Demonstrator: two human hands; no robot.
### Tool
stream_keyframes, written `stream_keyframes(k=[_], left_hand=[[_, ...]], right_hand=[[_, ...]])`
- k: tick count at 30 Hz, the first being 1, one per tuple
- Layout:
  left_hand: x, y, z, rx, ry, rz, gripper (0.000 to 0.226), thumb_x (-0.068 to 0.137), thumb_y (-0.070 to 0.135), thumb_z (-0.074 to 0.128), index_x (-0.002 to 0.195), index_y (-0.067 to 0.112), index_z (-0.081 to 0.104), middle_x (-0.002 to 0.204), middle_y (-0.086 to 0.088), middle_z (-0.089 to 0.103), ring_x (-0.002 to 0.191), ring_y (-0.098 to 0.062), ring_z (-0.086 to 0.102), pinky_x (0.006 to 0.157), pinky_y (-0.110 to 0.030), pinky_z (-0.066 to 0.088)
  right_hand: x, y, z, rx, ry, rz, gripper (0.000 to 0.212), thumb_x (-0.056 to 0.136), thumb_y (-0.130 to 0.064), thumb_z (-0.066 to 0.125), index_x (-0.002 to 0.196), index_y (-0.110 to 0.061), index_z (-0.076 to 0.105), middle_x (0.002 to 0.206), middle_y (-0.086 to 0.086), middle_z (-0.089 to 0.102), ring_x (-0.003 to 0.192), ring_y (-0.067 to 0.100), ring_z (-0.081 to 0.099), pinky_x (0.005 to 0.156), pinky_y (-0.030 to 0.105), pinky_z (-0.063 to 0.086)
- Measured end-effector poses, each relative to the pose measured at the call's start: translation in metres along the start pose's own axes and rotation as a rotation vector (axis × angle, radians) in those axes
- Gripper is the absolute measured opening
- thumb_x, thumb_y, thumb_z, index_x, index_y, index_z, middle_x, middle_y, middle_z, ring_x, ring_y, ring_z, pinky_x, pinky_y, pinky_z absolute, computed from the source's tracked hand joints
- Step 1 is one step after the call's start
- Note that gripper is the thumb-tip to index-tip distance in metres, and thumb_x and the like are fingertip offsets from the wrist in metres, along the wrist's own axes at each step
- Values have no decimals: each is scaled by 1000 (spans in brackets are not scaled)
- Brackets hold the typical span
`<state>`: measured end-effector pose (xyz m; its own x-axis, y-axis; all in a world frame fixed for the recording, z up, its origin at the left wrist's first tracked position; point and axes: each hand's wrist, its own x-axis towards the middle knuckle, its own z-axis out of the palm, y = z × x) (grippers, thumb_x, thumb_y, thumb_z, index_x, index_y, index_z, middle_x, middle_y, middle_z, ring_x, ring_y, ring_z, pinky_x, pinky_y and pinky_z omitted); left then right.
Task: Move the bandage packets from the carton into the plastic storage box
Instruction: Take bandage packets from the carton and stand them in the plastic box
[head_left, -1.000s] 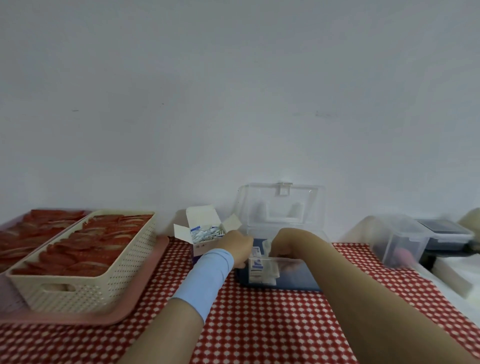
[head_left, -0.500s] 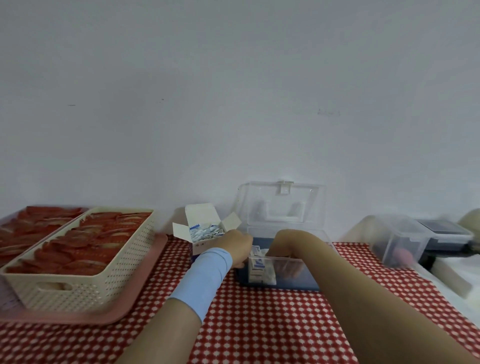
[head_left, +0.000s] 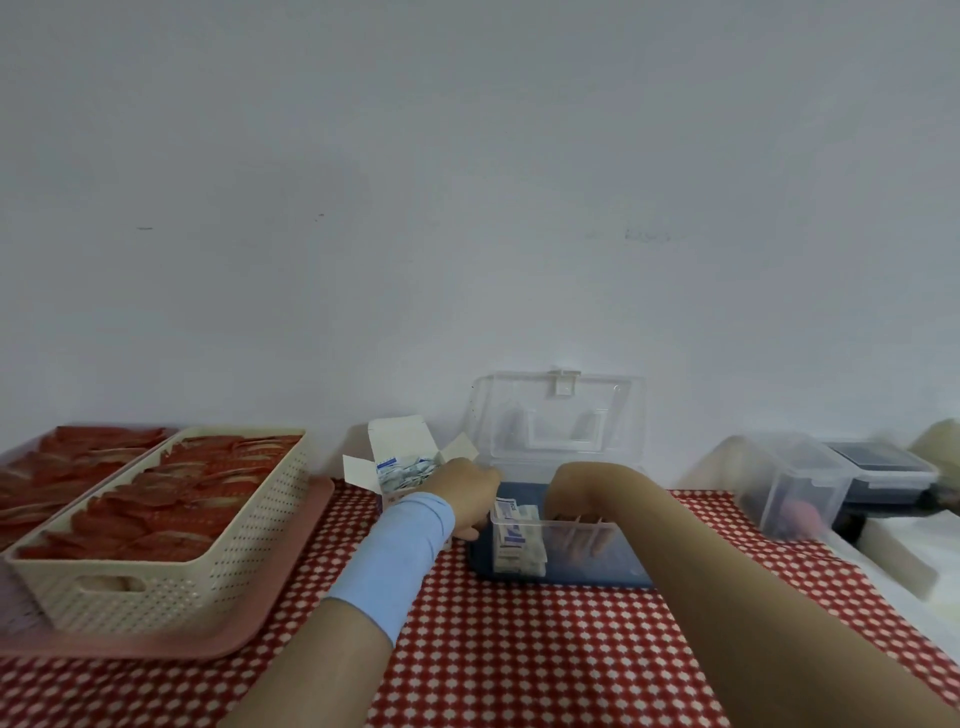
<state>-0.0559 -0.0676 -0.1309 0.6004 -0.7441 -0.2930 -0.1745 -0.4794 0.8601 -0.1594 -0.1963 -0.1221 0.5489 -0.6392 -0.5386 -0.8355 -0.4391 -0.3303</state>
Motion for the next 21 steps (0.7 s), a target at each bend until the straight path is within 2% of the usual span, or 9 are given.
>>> stream_keyframes(k=[2,3,5,7,9,11,14,17,21], left_hand=[[-7,7,-13,-9,22,35,29,94,21,46,106,-1,61,85,-9,66,68,-22,63,62,-30,54],[-12,11,-22,44,73,90,29,96,19,45,104,-1,64,87,-10,69,66,-23,64,59,-31,54],[-18,14,-43,215,251,228,28,95,16,46,96,0,70,90,-7,74,74,-27,69,67,-37,58],[-22,11,-62,375,437,309,25,94,14,48,91,12,72,94,3,73,85,-21,67,77,-34,55],[-22,0,-77,457,508,300,25,97,16,48,99,28,70,105,10,66,98,-14,61,86,-29,47],[-19,-14,-86,552,507,270,24,97,22,51,109,34,68,116,11,64,110,-15,58,98,-34,46],[-9,-37,-89,800,527,251,31,95,35,56,126,34,62,131,6,59,122,-20,52,106,-39,42],[3,-53,-88,664,483,247,38,95,32,59,132,29,57,137,2,54,124,-19,51,107,-38,41],[9,-58,-95,541,431,305,36,97,22,58,133,26,56,136,3,58,120,-15,56,103,-28,42]], right_hand=[[-7,0,-8,12,114,-83,15,94,-10,54,94,0,65,103,15,74,82,28,70,80,37,58],[-9,-1,-13,46,160,-105,18,94,-10,53,96,2,66,101,16,75,77,28,69,76,36,58],[-13,-9,-20,128,279,-152,21,93,-12,54,101,2,69,95,15,76,73,29,71,72,37,60],[-14,-23,-24,104,518,-287,23,92,-14,54,102,-7,73,96,7,76,84,26,73,80,40,61],[-25,-42,-20,94,680,-501,26,94,-15,52,104,-19,75,106,-3,73,97,17,67,90,36,56],[-35,-61,-11,79,672,-692,26,95,-13,53,105,-24,75,109,-7,72,96,10,63,92,30,53],[-33,-84,3,-40,547,-797,23,95,-12,59,105,-23,77,108,-6,74,89,7,63,89,26,53],[-21,-100,10,-186,485,-797,23,94,-13,62,109,-21,76,110,-4,74,97,10,66,89,26,53],[-7,-114,18,-256,445,-777,16,90,-23,68,103,-26,77,104,-8,75,93,9,66,86,30,56]])
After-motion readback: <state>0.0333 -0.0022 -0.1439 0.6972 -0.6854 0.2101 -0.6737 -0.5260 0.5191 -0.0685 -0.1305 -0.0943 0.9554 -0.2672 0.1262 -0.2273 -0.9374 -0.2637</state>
